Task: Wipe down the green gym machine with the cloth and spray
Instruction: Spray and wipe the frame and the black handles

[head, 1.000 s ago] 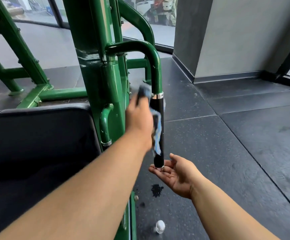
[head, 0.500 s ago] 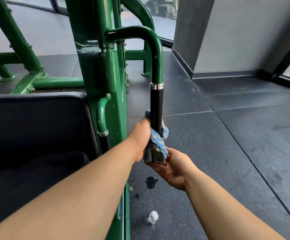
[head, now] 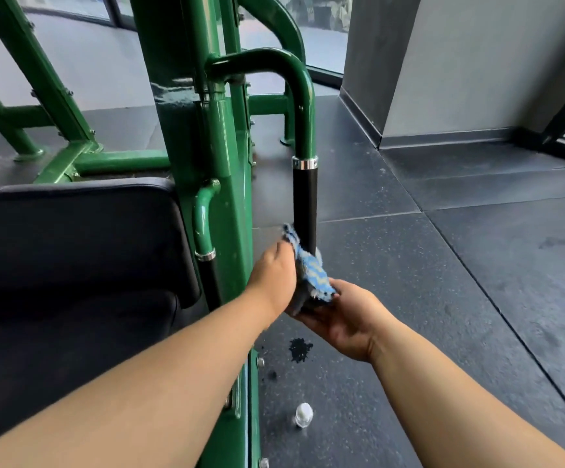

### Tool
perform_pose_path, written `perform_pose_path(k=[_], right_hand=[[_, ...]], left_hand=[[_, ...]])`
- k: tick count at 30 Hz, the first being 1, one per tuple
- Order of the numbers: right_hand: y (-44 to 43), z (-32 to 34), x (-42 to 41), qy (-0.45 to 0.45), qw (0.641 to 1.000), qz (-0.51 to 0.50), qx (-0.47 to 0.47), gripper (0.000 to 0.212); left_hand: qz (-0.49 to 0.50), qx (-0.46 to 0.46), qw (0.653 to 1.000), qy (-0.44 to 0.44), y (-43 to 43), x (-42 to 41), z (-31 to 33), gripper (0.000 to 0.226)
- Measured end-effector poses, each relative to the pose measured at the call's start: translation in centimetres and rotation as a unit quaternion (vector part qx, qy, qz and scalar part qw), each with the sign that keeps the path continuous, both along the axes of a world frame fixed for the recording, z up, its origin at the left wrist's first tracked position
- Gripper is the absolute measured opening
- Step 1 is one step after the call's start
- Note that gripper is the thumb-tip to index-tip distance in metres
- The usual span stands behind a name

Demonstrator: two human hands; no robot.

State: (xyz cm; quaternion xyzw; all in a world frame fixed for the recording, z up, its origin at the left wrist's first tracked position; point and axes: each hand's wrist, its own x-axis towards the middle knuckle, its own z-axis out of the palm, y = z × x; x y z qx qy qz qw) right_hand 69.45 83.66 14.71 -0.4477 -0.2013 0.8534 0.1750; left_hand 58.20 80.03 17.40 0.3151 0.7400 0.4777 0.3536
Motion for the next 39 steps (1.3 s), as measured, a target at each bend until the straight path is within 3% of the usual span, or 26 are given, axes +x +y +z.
perform_pose_path(k=[3,6,8,11,13,16,22,27,29,31,32,33,34,35,38,39], right_hand=[[0.2,-0.5,-0.1,-0.010,1.000,-0.021,-0.008,0.038],[-0.5,-0.8,0.3,-0.020,0.999,-0.022,-0.027,0.043],[-0.5,-0.8,0.9,-0.014,0.999,-0.030,-0.036,0.045],[0.5,-0.3,1.6,-0.023,0.999,-0.034,-0.025,0.049],[0.8,0.1,2.0,-0.018,0.999,-0.038,-0.018,0.051],[0.8,0.0,2.6,-0.020,0.999,-0.044,-0.019,0.051],[0.8,-0.2,3.7,-0.041,0.998,-0.048,-0.006,0.049],[0.3,-1.4,3.1,-0.106,0.994,-0.010,0.020,0.045],[0.4,-1.5,3.1,-0.113,0.993,0.000,0.024,0.044],[0.8,-1.6,3.3,-0.108,0.994,-0.007,0.021,0.043],[1.1,-1.6,3.5,-0.107,0.994,-0.013,0.021,0.043],[1.3,-1.8,3.5,-0.107,0.994,-0.019,0.020,0.042],[1.4,-2.0,3.5,-0.107,0.994,-0.020,0.019,0.042],[1.5,-2.1,3.3,-0.106,0.994,-0.018,0.018,0.042],[1.2,-2.6,2.4,-0.101,0.995,-0.006,0.012,0.043],[1.1,-2.8,2.3,-0.103,0.995,-0.009,0.010,0.043]], left_hand=[[0.024,0.074,0.982,0.173,-2.1,-0.4,0.6,0.014],[0.109,0.261,0.894,0.348,-1.3,-1.2,4.6,0.040],[0.032,0.340,0.837,0.428,-0.3,-0.5,6.1,0.051],[-0.112,0.292,0.746,0.588,0.6,0.2,2.9,0.051],[-0.156,0.237,0.690,0.665,0.3,0.0,-0.8,0.051],[-0.191,0.198,0.657,0.702,-0.7,-0.4,-3.4,0.049],[-0.292,0.159,0.673,0.661,-3.9,0.9,-6.8,0.053],[-0.361,0.168,0.660,0.637,-5.6,-0.6,-8.2,0.052],[-0.297,0.178,0.713,0.610,-6.3,-1.4,-8.0,0.040],[-0.099,0.157,0.866,0.465,-5.8,-1.2,-4.8,0.028],[0.060,0.167,0.929,0.325,-4.7,-1.2,-2.9,0.029],[0.185,0.177,0.954,0.156,-3.2,-1.3,-1.3,0.032],[0.233,0.186,0.954,0.033,-1.7,-1.3,-0.1,0.033],[0.208,0.194,0.958,-0.045,-0.6,-0.7,0.9,0.031],[0.106,0.134,0.983,-0.062,1.5,1.1,-0.2,0.024],[0.096,0.095,0.988,-0.078,1.3,1.4,-0.8,0.038]])
